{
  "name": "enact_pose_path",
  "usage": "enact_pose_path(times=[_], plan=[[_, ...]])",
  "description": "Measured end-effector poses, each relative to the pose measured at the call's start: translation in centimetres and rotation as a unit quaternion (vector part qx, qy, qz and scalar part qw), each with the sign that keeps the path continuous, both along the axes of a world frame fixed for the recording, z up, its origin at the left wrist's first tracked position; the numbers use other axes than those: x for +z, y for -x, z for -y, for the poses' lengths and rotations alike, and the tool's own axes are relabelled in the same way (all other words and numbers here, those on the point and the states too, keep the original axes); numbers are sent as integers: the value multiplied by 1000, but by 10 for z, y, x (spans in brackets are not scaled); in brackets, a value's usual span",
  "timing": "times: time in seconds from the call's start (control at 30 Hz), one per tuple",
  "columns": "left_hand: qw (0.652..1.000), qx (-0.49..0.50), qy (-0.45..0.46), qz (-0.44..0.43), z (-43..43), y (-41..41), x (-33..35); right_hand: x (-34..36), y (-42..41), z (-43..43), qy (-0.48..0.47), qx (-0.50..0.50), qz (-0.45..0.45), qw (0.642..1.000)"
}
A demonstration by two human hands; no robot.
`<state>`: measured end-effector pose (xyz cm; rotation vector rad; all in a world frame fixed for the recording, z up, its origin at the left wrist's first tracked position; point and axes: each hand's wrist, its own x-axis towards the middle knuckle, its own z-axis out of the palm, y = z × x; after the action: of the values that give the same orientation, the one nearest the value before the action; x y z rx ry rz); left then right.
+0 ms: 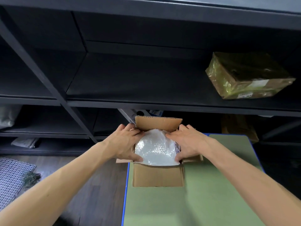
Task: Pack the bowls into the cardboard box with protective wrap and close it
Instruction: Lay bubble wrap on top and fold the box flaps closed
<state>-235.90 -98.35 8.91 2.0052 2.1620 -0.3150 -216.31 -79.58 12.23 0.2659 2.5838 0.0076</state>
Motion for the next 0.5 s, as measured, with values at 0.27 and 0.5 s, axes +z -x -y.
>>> enact_pose_path(times=[0.27,0.5], plan=[[998,-3,-58,-28,3,-16,-10,-7,-1,12,-20,10,-33,999],[998,-21,-51,-5,4,-14,-8,-4,-4,6,42,-13,-4,999]])
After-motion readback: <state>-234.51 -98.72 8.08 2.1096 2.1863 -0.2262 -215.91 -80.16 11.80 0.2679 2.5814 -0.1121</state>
